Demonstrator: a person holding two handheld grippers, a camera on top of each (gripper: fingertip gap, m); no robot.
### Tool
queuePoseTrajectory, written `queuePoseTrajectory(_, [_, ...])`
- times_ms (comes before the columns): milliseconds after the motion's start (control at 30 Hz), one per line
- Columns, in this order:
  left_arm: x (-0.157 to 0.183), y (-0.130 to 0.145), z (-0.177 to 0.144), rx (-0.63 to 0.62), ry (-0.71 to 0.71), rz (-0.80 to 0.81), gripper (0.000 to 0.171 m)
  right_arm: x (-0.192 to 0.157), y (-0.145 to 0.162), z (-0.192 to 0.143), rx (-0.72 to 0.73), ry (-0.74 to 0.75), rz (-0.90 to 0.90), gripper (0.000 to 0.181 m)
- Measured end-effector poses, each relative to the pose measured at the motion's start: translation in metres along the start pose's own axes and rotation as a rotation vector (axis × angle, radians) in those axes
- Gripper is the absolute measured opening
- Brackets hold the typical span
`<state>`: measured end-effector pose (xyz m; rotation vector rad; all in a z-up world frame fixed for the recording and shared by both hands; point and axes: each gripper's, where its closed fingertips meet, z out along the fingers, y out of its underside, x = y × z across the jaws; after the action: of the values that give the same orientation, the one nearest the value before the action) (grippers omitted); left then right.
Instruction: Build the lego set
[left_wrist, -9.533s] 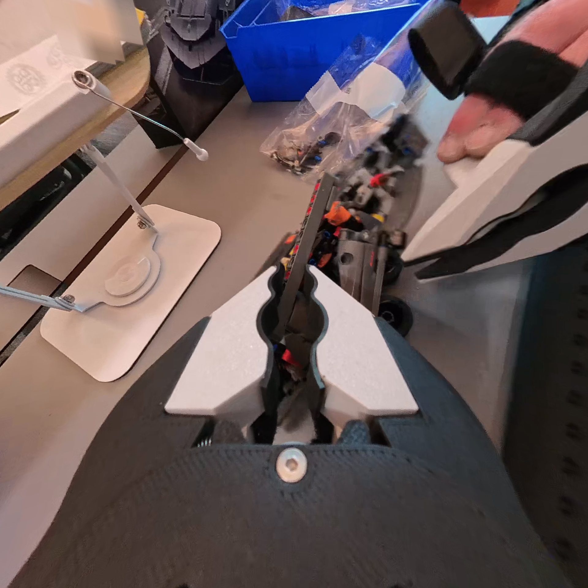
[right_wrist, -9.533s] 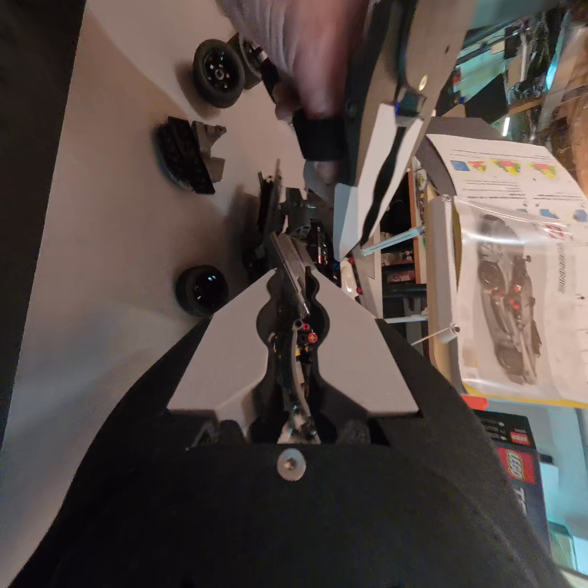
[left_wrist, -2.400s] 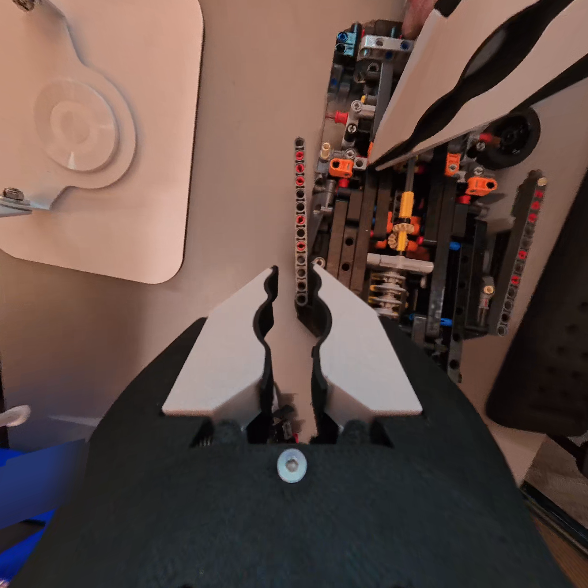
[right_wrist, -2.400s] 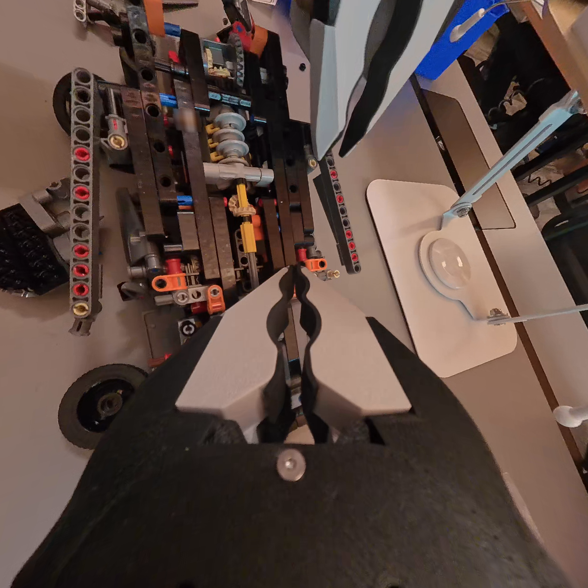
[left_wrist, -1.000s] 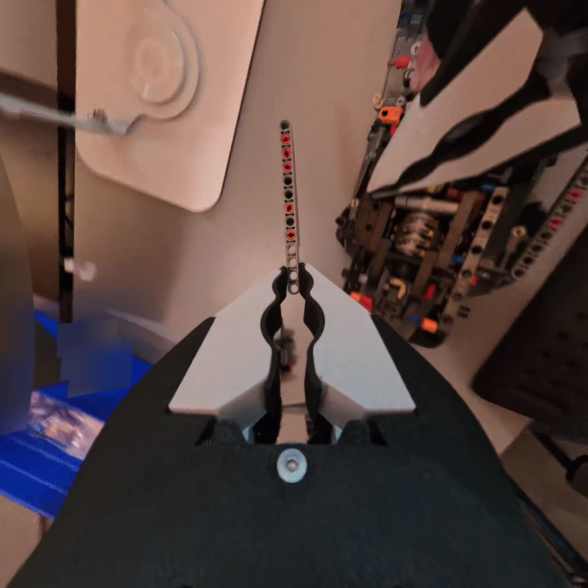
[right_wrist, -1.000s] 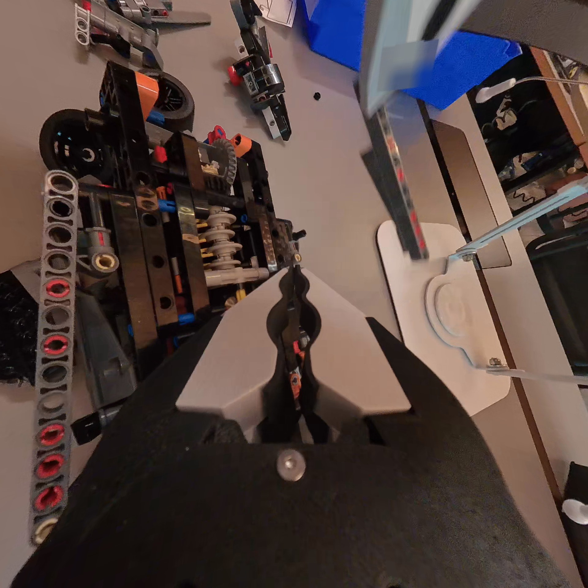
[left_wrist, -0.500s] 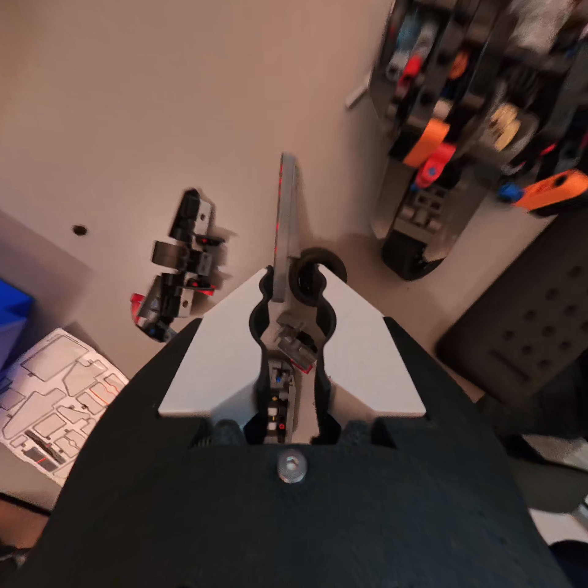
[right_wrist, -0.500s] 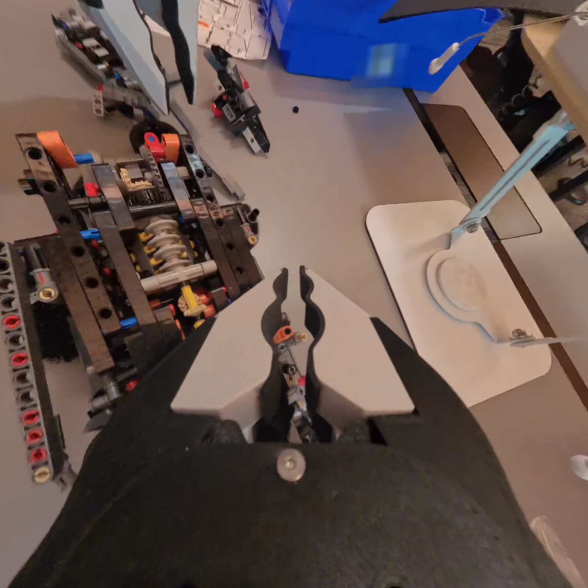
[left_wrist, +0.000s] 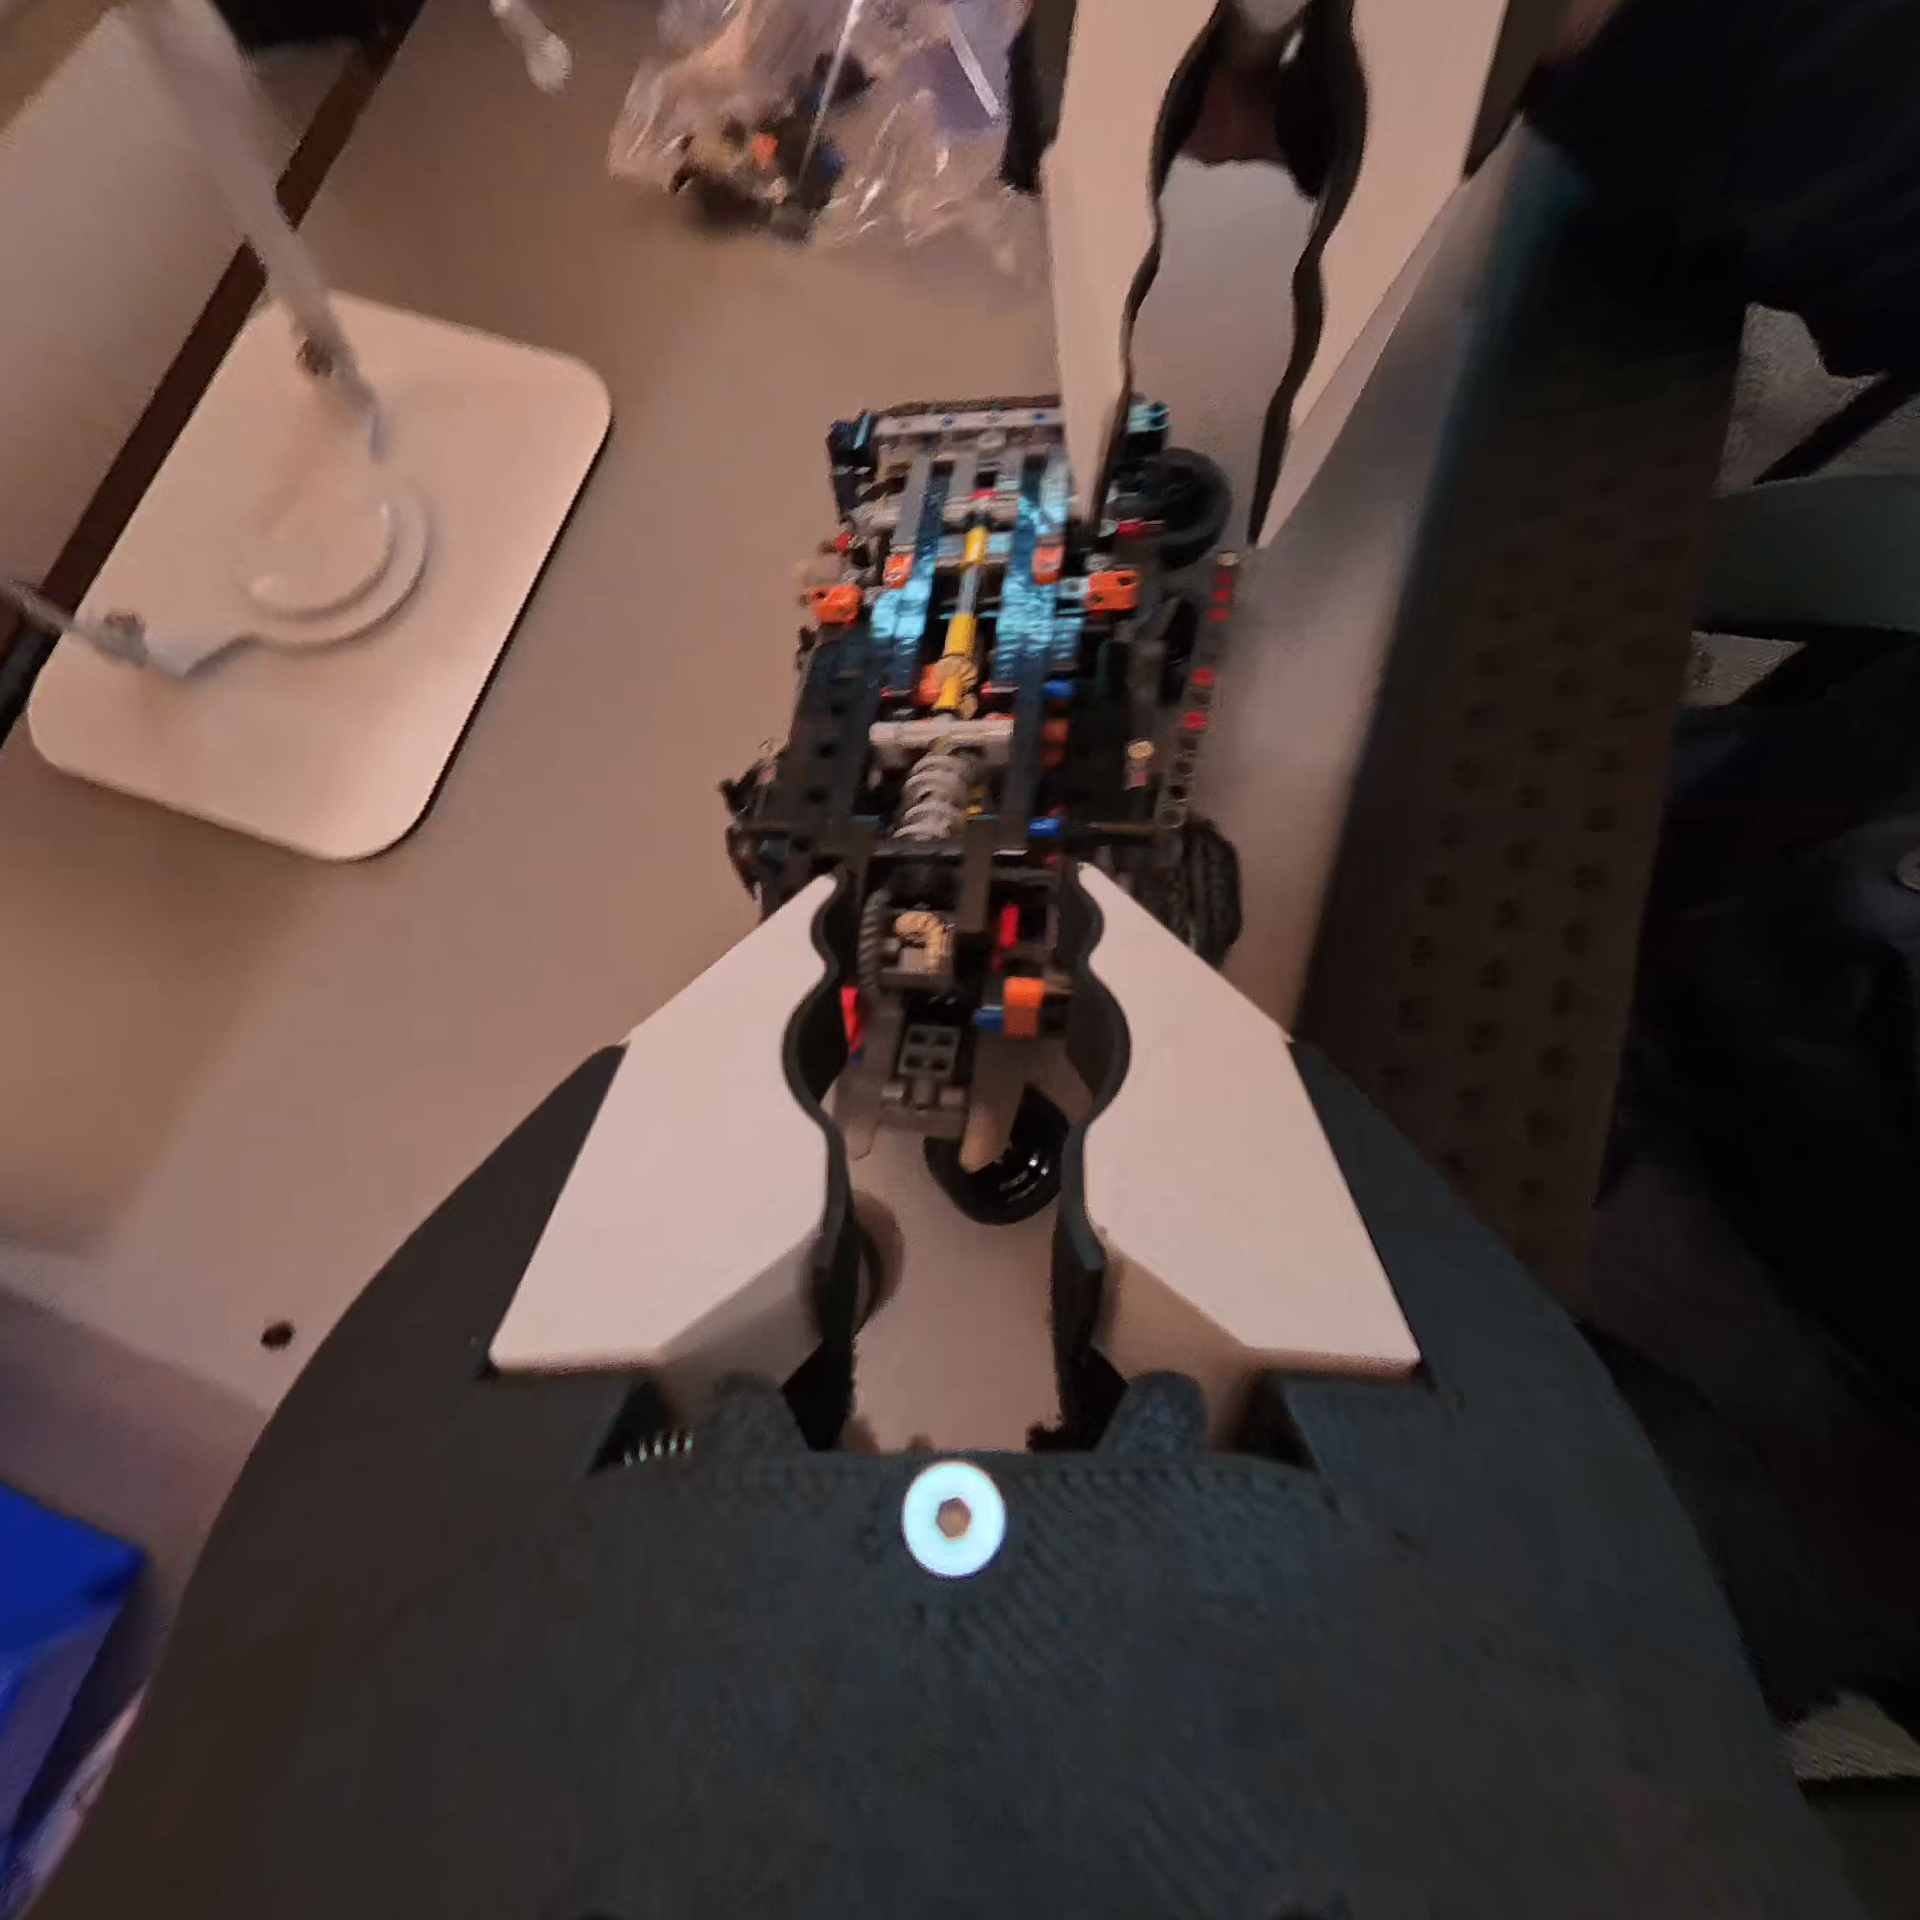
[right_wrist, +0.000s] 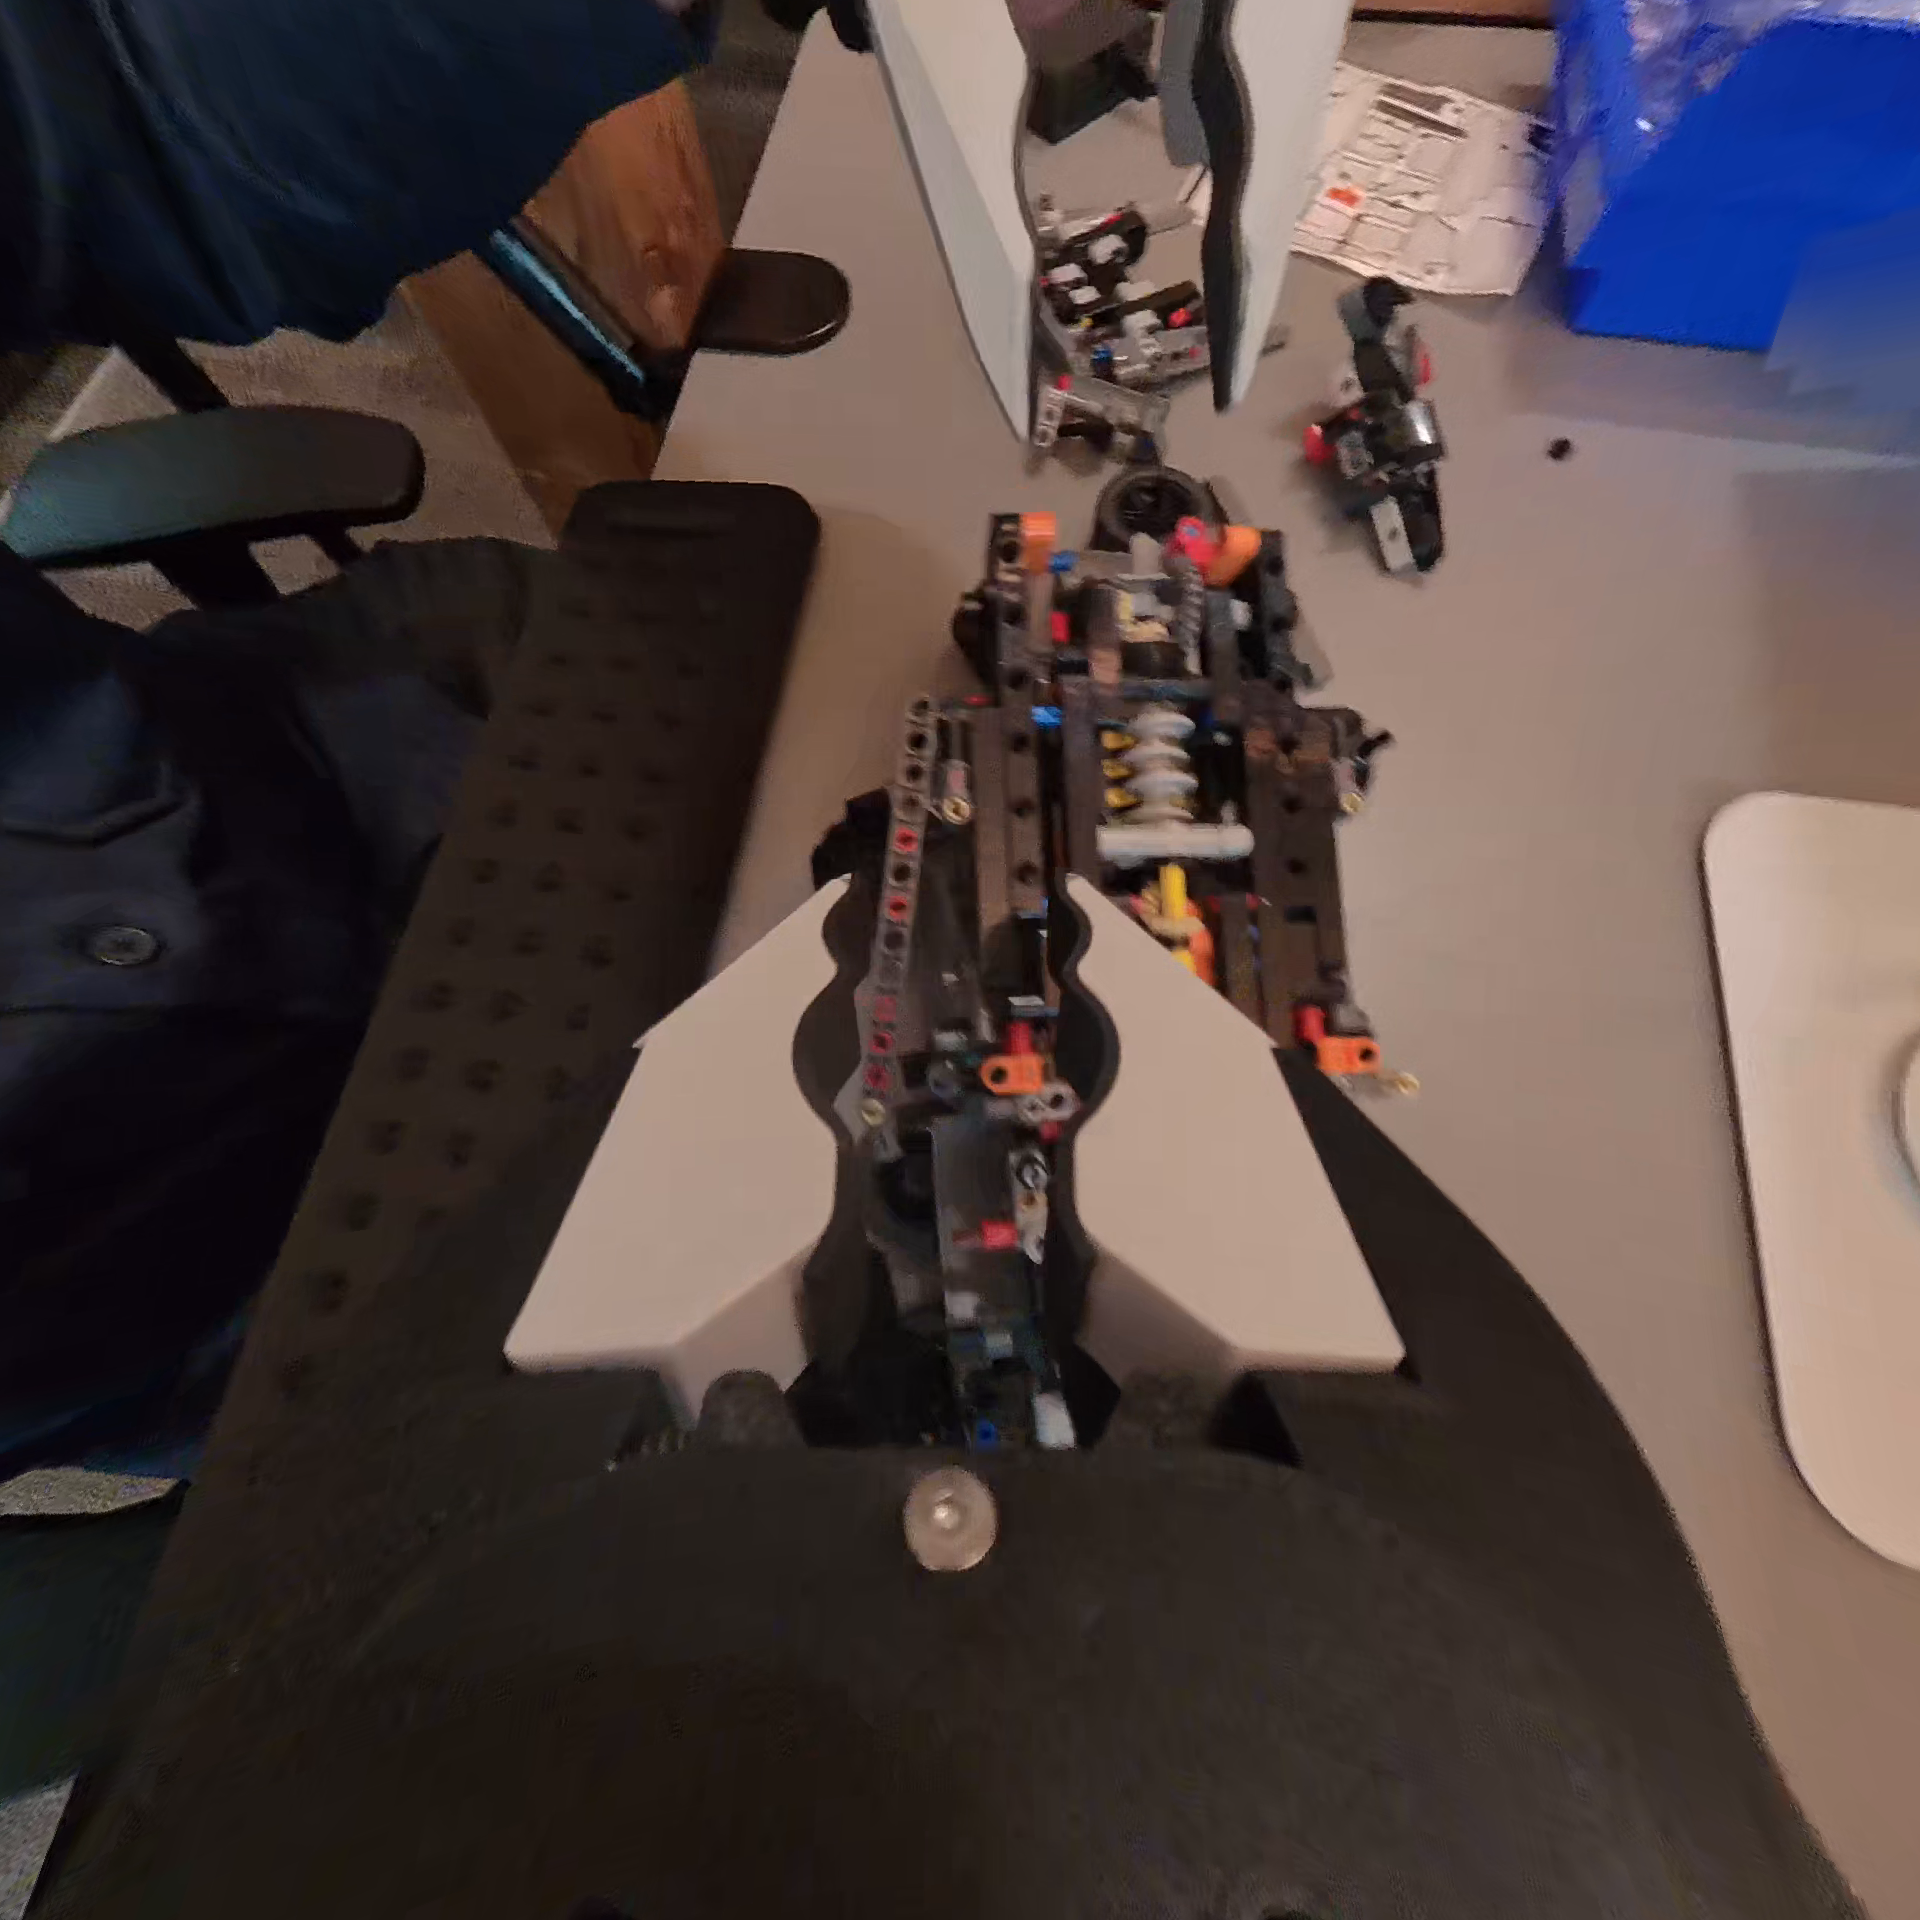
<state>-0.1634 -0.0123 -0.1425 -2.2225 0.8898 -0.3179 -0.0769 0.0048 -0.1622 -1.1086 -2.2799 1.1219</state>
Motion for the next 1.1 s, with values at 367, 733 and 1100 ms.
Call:
queuePoseTrajectory(367, [0.041, 0.014, 0.041, -0.033, -0.207, 0.236, 0.039, -0.005, 0.005, 0.045, -0.128, 0.102, -0.069, 0.006])
queuePoseTrajectory(733, [0.03, 0.023, 0.062, 0.004, -0.354, 0.283, 0.037, 0.0, -0.001, 0.049, -0.082, 0.14, -0.1, 0.004])
queuePoseTrajectory(1100, [0.027, 0.019, 0.072, 0.023, -0.342, 0.325, 0.036, 0.007, -0.001, 0.039, 0.051, 0.082, 0.019, 0.003])
